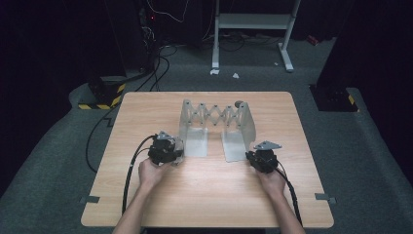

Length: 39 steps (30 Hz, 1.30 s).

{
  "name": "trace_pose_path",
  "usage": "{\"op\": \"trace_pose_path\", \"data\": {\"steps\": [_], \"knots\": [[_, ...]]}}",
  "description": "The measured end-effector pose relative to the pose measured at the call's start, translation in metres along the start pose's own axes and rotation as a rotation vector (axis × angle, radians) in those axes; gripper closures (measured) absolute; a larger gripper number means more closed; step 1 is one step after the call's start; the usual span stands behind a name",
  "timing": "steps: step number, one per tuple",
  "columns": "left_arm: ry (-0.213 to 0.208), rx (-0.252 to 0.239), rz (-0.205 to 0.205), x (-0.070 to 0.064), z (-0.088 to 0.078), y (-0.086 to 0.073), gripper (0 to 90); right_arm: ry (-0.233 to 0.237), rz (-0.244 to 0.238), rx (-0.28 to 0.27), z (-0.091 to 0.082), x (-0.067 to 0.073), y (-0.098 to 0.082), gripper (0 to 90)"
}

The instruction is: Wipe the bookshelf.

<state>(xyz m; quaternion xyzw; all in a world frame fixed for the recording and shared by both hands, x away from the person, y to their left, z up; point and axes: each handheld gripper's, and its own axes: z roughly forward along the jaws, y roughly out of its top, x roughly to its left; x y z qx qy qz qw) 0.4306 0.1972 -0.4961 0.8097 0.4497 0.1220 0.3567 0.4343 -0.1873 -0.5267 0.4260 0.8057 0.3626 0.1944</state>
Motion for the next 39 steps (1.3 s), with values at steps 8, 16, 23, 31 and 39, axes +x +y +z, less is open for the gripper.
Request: {"op": "trace_pose_path", "data": {"steps": [8, 16, 23, 31, 39], "knots": [[0.078, -0.013, -0.021, 0.007, -0.014, -0.010, 71.2, 0.004, 0.001, 0.000, 0.000, 0.000, 0.000, 81.0], [0.184, -0.020, -0.152, 0.027, -0.026, -0.016, 68.2, 0.005, 0.002, 0.000, 0.000, 0.000, 0.000, 81.0], [0.186, 0.001, -0.168, 0.026, -0.031, -0.015, 54.7, 0.004, 0.001, 0.000, 0.000, 0.000, 0.000, 81.0], [0.205, -0.070, -0.162, 0.017, -0.049, -0.011, 37.3, 0.005, 0.001, 0.000, 0.000, 0.000, 0.000, 81.0], [0.213, -0.080, -0.157, 0.007, -0.064, -0.003, 27.8, 0.006, 0.005, 0.001, 0.000, 0.000, 0.000, 80.9]]}}
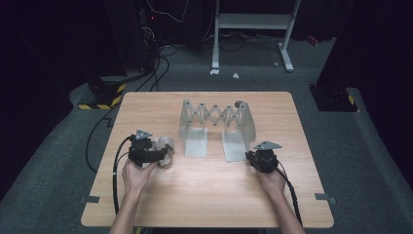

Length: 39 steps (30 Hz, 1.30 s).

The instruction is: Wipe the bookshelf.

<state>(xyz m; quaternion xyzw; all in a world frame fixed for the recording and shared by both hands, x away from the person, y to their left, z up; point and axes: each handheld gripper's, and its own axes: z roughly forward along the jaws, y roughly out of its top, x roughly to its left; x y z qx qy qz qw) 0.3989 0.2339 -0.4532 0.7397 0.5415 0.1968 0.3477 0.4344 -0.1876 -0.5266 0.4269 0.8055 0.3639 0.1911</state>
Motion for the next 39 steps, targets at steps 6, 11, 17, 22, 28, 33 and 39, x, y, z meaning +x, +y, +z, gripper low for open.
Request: {"op": "trace_pose_path", "data": {"steps": [6, 11, 17, 22, 28, 33, 39], "knots": [[-0.028, 0.020, 0.031, -0.010, 0.002, 0.000, 27.6, -0.003, 0.003, 0.000, 0.000, 0.000, 0.000, 80.3], [-0.065, 0.027, 0.038, -0.022, 0.014, 0.002, 28.3, -0.002, 0.015, 0.001, 0.000, 0.000, 0.000, 79.3], [-0.066, 0.012, 0.062, -0.035, 0.018, 0.012, 28.7, -0.008, 0.015, 0.001, 0.000, 0.000, 0.000, 78.4], [-0.077, -0.021, 0.066, -0.043, 0.015, 0.023, 29.8, -0.006, 0.015, 0.001, 0.000, 0.000, 0.000, 78.5], [-0.071, -0.027, 0.098, -0.052, 0.017, 0.034, 31.3, -0.005, 0.015, 0.001, 0.000, 0.000, 0.000, 78.5], [-0.057, -0.015, 0.102, -0.053, 0.033, 0.039, 37.8, -0.009, 0.011, 0.000, 0.000, 0.000, 0.000, 78.6], [-0.030, -0.023, 0.131, -0.055, 0.050, 0.040, 53.4, -0.016, 0.009, -0.001, 0.000, 0.001, 0.000, 77.9]]}}
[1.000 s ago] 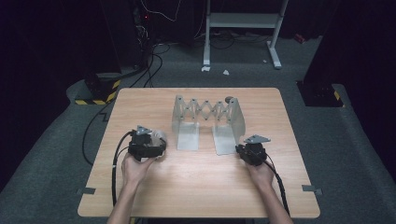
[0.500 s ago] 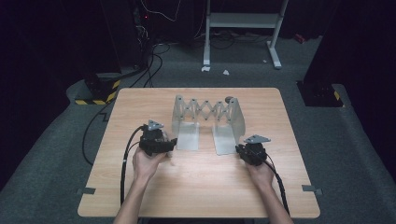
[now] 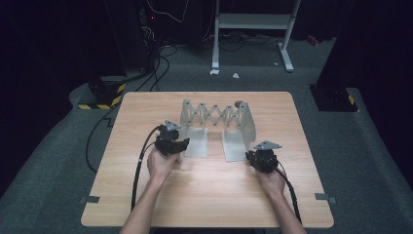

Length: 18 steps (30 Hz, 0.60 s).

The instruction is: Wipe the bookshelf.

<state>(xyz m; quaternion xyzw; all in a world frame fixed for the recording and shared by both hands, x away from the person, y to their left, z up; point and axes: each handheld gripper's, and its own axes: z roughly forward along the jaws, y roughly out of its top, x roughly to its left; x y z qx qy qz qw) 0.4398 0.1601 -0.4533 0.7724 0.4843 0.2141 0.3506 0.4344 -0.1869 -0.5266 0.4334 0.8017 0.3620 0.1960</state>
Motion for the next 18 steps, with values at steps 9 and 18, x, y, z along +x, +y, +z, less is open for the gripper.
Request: {"op": "trace_pose_path", "data": {"steps": [9, 18], "knots": [[0.035, -0.002, -0.001, -0.0006, 0.0004, 0.0010, 76.3, -0.003, 0.030, 0.004, 0.0024, 0.0007, 0.0024, 77.8], [0.080, 0.019, 0.038, -0.0046, -0.0030, 0.0000, 80.6, -0.031, 0.049, 0.009, 0.0043, 0.0003, 0.0053, 82.7]]}}
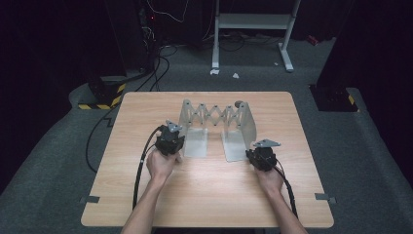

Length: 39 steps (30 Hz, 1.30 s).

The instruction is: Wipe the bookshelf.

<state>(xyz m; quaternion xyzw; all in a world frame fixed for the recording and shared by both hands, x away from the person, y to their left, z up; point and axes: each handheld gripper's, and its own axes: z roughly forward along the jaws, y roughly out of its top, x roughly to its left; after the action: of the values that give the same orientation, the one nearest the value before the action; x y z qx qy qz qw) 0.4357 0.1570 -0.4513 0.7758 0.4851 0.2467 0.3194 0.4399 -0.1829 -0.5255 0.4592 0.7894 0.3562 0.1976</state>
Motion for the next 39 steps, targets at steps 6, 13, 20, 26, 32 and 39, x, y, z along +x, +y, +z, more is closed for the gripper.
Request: {"op": "trace_pose_path", "data": {"steps": [6, 13, 20, 26, 32, 39], "knots": [[0.000, 0.000, 0.007, -0.001, -0.007, -0.006, 82.0, -0.020, 0.027, 0.008, -0.001, -0.006, 0.000, 85.4], [-0.004, -0.007, 0.020, -0.007, -0.017, -0.016, 82.1, -0.023, 0.038, 0.013, 0.001, -0.010, 0.003, 86.3], [0.000, -0.012, 0.009, -0.016, -0.027, -0.025, 82.0, -0.023, 0.044, 0.021, 0.003, -0.014, 0.006, 87.1], [0.000, 0.006, 0.003, -0.022, -0.031, -0.026, 80.7, -0.020, 0.036, 0.019, 0.008, -0.015, 0.010, 87.1], [-0.037, 0.013, -0.011, -0.024, -0.033, -0.028, 77.7, -0.004, 0.037, 0.007, 0.010, -0.015, 0.010, 80.5], [-0.134, 0.015, -0.030, -0.014, -0.034, -0.038, 56.3, 0.018, 0.023, 0.022, 0.002, -0.008, 0.006, 64.0]]}}
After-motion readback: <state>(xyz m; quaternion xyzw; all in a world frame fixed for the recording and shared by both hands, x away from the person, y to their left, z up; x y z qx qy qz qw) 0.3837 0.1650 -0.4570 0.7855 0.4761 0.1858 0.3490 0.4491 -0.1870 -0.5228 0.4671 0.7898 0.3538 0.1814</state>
